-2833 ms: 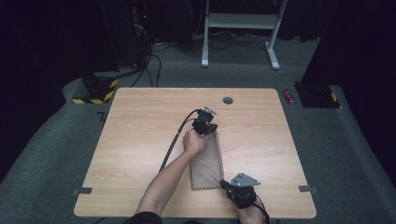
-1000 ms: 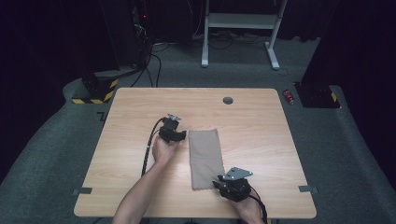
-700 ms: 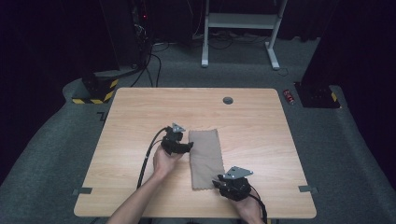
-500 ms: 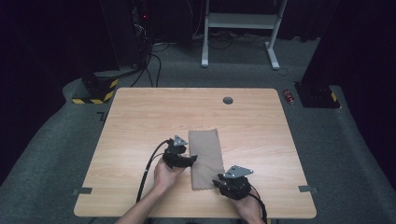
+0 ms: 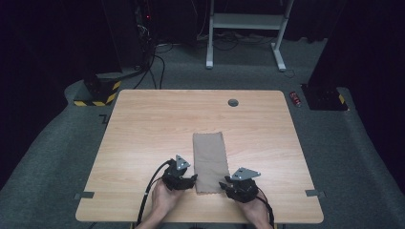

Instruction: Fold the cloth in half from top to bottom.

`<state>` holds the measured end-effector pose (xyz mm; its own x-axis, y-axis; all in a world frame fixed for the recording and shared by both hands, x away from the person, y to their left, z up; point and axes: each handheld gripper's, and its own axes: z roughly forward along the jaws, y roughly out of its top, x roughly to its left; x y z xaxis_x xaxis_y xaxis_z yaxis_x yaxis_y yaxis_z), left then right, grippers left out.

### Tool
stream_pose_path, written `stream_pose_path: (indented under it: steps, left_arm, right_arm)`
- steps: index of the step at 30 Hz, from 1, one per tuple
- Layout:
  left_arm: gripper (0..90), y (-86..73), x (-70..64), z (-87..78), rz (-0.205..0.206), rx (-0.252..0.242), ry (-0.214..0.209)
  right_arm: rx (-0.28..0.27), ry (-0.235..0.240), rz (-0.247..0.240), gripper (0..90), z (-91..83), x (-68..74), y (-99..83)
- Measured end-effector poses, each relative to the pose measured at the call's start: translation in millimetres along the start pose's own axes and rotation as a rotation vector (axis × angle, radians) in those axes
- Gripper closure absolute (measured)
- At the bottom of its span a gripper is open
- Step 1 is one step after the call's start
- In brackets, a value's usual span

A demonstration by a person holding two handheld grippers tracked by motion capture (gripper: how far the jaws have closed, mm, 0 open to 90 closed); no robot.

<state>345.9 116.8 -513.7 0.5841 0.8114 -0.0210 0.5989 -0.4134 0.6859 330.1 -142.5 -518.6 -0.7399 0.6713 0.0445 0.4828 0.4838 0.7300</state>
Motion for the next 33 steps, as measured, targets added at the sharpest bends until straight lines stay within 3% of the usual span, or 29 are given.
stream_pose_path:
  steps: [4, 8, 14, 17, 23, 26, 28, 33]
  left_arm:
    - [39.5, -7.3, -9.7, -7.8, -0.030, -0.006, -0.056]
    - [40.3, -12.0, -18.3, -9.9, -0.025, 0.003, -0.060]
    - [50.1, -14.0, -30.0, -11.6, 0.006, -0.004, -0.063]
    - [58.2, -14.5, -34.8, -11.7, 0.036, -0.008, -0.063]
    - [76.6, -13.7, -37.2, -11.4, 0.037, -0.003, -0.101]
    - [84.2, -15.1, -33.7, -11.3, 0.018, -0.007, -0.132]
    - [87.5, -16.9, -31.3, -11.8, -0.009, -0.008, -0.155]
    - [89.2, -18.9, -27.0, -13.6, -0.016, -0.004, -0.176]
  right_arm:
    - [-0.015, -0.018, 0.025, 63.5, -6.9, -6.5, -0.6]
    - [-0.010, -0.044, 0.053, 63.5, -12.0, -13.1, -4.7]
    - [0.016, -0.057, 0.068, 64.4, -14.2, -14.9, -10.0]
    - [0.023, -0.047, 0.061, 69.8, -13.0, -11.5, -11.1]
    - [0.038, -0.032, 0.041, 81.9, -12.9, -6.3, -10.1]
    - [0.042, -0.026, 0.041, 86.5, -12.7, -4.5, -9.8]
    - [0.044, -0.031, 0.035, 87.7, -12.5, -3.1, -9.4]
    - [0.046, -0.035, 0.031, 89.1, -12.4, -0.3, -9.1]
